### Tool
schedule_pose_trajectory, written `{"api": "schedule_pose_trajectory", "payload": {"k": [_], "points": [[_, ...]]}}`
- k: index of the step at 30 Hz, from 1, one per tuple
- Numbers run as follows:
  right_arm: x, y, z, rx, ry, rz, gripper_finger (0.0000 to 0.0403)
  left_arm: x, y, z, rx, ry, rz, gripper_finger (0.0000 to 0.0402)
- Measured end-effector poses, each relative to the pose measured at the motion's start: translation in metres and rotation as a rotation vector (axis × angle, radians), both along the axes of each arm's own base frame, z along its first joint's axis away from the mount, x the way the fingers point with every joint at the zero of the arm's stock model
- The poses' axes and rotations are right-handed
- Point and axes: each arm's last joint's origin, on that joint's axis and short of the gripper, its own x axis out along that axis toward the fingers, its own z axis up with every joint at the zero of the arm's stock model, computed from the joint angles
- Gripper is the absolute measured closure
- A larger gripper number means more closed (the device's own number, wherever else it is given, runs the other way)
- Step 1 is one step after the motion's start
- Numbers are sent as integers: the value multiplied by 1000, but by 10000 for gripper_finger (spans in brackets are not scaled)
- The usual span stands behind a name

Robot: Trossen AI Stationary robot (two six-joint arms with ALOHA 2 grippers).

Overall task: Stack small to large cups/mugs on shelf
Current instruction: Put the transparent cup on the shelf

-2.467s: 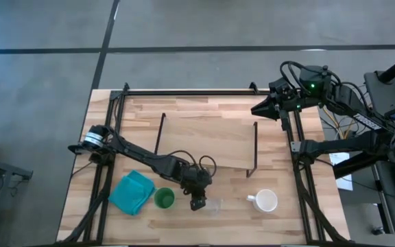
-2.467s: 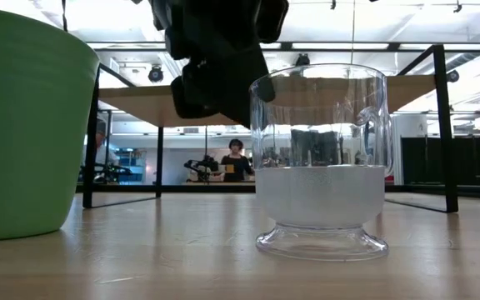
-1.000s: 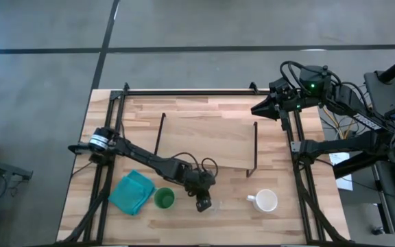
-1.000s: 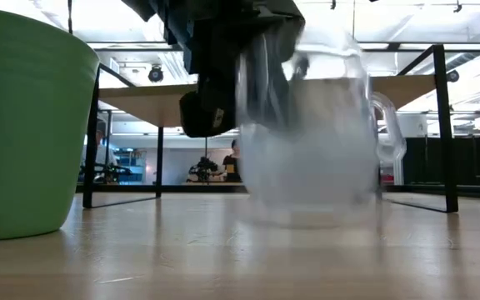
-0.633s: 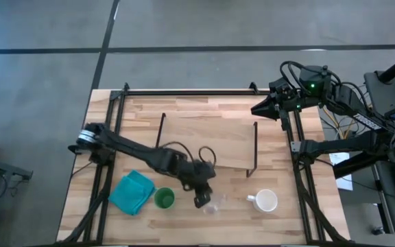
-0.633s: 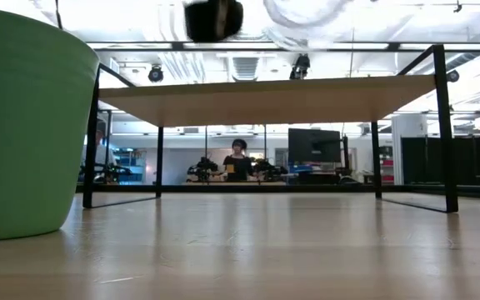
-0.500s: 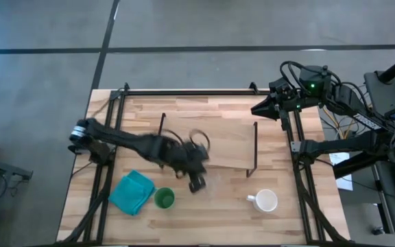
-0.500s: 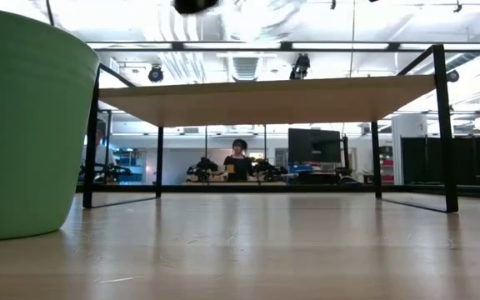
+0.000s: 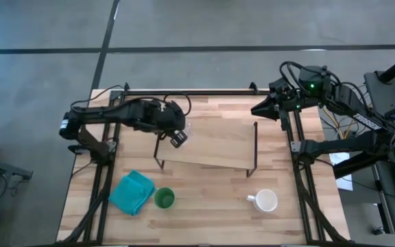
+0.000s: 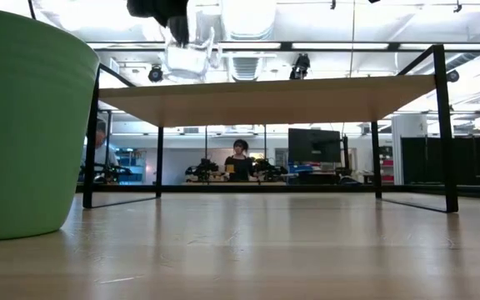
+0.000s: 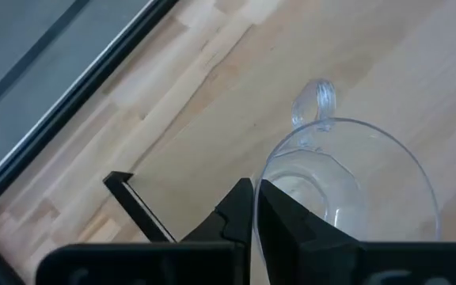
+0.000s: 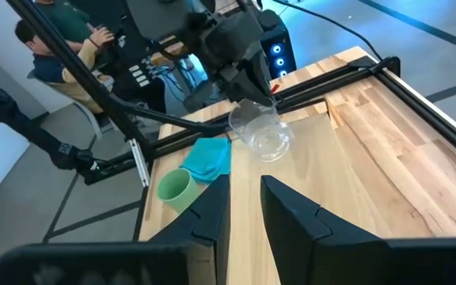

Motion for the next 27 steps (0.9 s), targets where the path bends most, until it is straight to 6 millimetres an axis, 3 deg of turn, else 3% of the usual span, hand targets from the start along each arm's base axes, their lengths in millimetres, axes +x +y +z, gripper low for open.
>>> {"api": "schedule_pose_trajectory", "payload": {"k": [11,27], "points": [[-2,1,-6,22,61,0,335,10,1,-36,-43,74,68,401],[-3,1,-7,28,76,0,335,6,0,-43,-72,91,42,385]]}}
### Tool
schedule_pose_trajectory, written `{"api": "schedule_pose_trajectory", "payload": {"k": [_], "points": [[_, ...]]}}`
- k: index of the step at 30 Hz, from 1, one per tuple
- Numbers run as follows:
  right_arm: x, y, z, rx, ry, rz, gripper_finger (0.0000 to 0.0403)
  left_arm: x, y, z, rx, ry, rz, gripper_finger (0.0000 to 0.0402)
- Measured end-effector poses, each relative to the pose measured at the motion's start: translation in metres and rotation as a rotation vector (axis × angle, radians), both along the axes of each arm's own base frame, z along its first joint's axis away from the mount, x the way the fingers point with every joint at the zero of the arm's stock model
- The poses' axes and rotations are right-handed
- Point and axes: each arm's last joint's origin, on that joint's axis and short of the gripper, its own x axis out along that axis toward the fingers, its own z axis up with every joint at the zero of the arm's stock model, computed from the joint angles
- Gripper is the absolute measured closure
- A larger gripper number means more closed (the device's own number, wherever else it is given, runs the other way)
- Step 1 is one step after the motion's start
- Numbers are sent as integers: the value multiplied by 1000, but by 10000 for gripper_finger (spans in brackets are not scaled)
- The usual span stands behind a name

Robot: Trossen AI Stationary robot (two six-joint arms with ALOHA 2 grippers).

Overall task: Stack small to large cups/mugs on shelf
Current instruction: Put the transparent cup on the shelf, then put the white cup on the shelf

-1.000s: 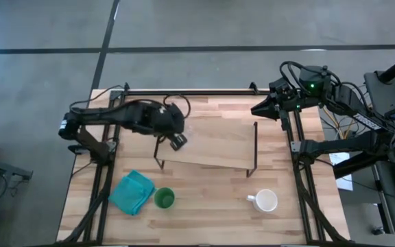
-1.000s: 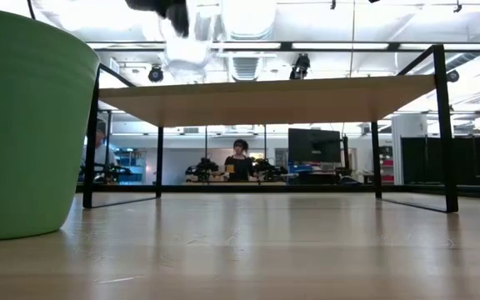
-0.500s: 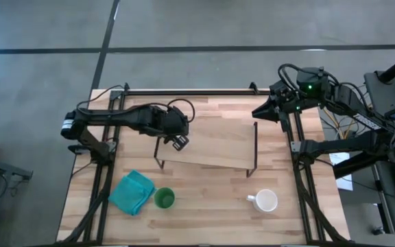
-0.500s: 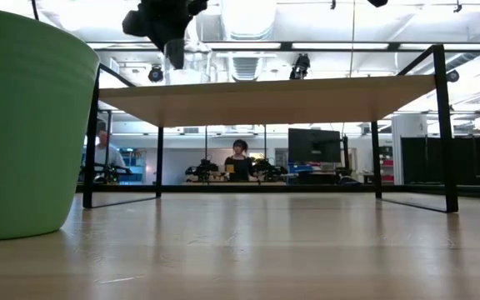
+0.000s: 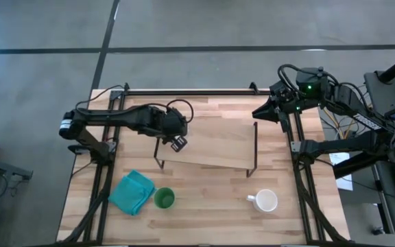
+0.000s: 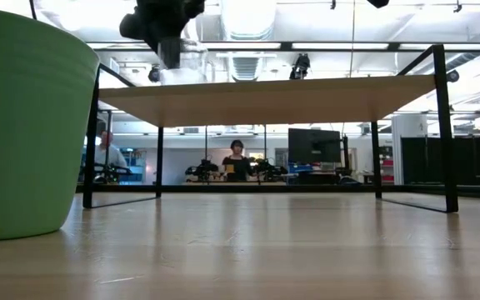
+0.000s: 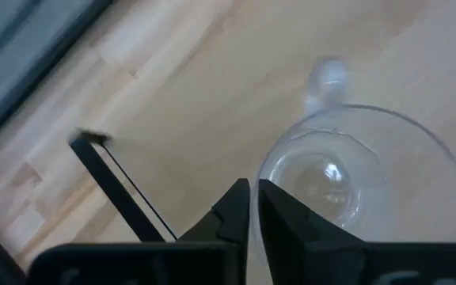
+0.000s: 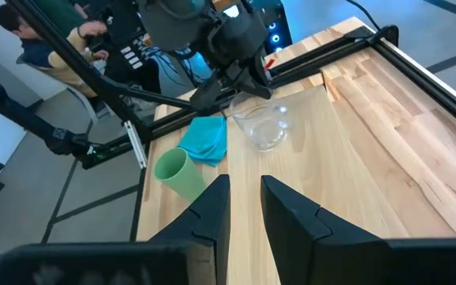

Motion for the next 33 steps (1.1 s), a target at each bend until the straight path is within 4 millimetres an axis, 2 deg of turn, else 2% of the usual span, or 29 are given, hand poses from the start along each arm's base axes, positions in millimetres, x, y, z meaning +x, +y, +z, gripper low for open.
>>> {"api": "schedule_pose_trajectory", "payload": {"k": [12,21,25,33], "points": [[0,0,0,-1,-1,0,335,1,2,0,83,2,13,299],[6,-2,-3,59,26,-20,333,1,3,22,121,-72,22,287],[16,-5,-9,95,73,-29,319,0,3,40,139,-115,-29,287],[36,2,-16,126,141,49,282,-8,3,93,206,-248,-139,287]]}}
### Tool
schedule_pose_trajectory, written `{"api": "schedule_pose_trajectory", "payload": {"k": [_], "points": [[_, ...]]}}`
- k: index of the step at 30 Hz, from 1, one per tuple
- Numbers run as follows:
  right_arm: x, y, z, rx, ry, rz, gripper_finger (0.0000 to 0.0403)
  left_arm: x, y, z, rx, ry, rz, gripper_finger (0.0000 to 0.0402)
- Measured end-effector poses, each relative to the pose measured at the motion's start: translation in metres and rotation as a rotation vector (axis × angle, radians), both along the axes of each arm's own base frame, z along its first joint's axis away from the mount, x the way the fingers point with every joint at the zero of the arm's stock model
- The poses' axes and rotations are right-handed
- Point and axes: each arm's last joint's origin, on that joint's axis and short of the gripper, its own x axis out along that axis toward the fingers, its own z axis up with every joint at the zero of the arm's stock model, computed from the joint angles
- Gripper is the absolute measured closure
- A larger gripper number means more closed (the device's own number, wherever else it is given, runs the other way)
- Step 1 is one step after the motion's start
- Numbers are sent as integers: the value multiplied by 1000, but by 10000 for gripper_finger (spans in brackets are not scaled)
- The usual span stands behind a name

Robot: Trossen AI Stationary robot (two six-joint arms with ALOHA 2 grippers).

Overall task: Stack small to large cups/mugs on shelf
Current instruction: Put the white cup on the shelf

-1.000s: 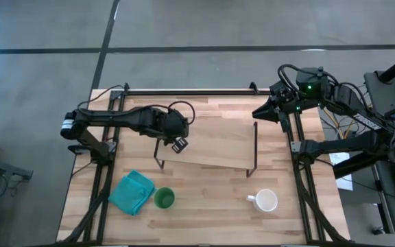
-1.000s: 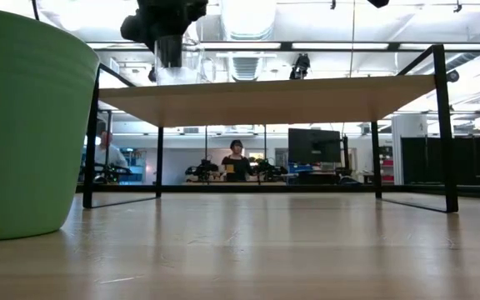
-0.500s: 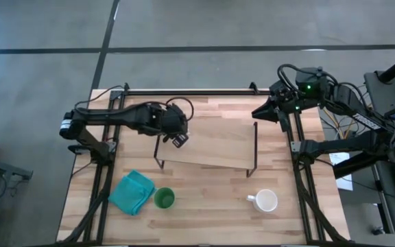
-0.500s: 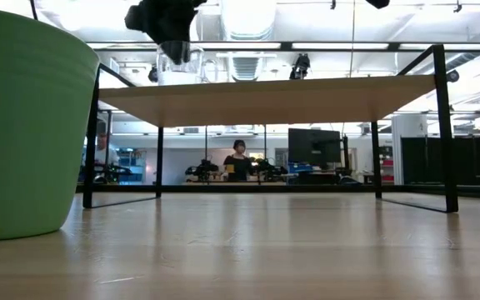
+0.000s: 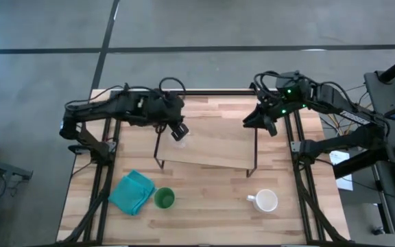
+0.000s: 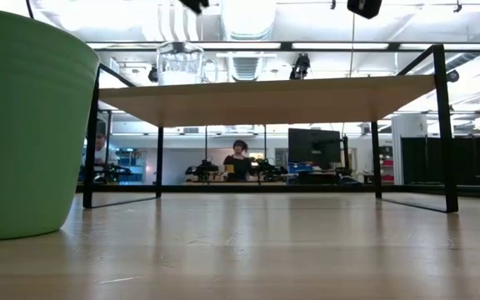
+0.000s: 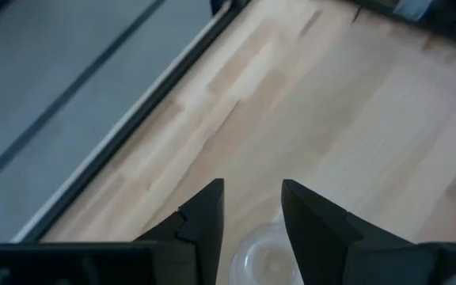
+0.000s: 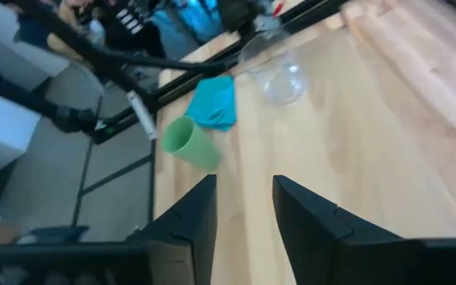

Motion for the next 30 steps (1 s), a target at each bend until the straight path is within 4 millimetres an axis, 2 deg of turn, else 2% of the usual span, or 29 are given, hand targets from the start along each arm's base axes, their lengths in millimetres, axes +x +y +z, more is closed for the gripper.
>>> {"api": "schedule_pose_trajectory", "payload": {"k": [6,10,13,18,25,30], "points": [[-4,23,24,178,6,194,274,-9,0,26,69,-45,-79,288],[-11,50,38,227,51,260,277,-11,0,33,91,-56,-100,288],[-18,73,40,259,135,251,277,-12,0,34,105,-52,-116,288],[-32,106,28,252,348,187,279,-16,0,43,107,-85,-114,288],[-50,134,1,78,651,-94,280,-30,0,67,112,-185,-110,288],[-43,153,-13,-28,727,-144,280,-39,0,78,114,-231,-107,288]]}}
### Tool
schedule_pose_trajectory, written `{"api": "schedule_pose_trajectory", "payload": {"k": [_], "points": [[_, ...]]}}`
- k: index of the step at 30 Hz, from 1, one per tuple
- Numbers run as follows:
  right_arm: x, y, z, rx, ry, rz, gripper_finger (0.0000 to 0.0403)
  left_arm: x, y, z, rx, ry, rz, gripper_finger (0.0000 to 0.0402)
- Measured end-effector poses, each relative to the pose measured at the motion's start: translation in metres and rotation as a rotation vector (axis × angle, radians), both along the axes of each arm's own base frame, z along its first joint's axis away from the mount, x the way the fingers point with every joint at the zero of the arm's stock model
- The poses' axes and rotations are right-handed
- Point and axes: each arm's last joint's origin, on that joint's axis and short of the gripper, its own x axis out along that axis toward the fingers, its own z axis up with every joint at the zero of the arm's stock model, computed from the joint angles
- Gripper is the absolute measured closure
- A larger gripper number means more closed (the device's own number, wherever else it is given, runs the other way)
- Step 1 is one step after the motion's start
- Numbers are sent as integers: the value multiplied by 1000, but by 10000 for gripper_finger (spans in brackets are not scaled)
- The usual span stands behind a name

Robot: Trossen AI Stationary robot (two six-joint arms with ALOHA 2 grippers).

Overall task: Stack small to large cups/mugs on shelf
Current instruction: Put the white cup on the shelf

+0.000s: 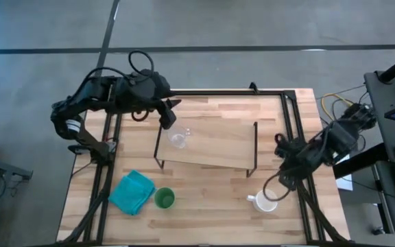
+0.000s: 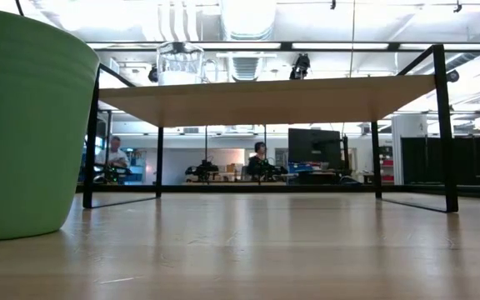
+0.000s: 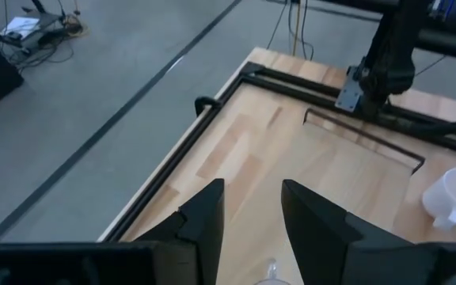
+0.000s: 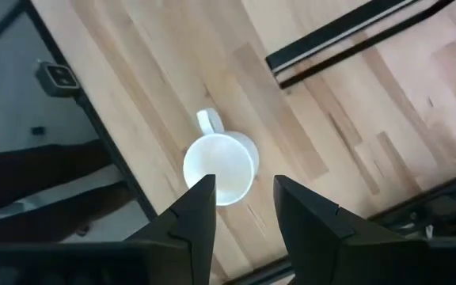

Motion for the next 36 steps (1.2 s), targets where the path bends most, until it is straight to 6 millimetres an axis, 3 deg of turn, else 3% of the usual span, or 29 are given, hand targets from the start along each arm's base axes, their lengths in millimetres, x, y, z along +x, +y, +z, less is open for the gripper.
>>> {"api": "schedule_pose_trajectory", "payload": {"k": [14,21,28,36], "points": [[43,58,-50,-125,186,109,280,-16,-2,10,-2,-45,-10,288],[55,69,-75,-154,246,97,280,-25,-5,14,-3,-66,-24,288],[60,78,-99,15,185,46,291,-29,-7,16,-14,-74,-50,288],[55,80,-132,88,286,-84,302,-27,-8,13,-16,-62,-58,288]]}}
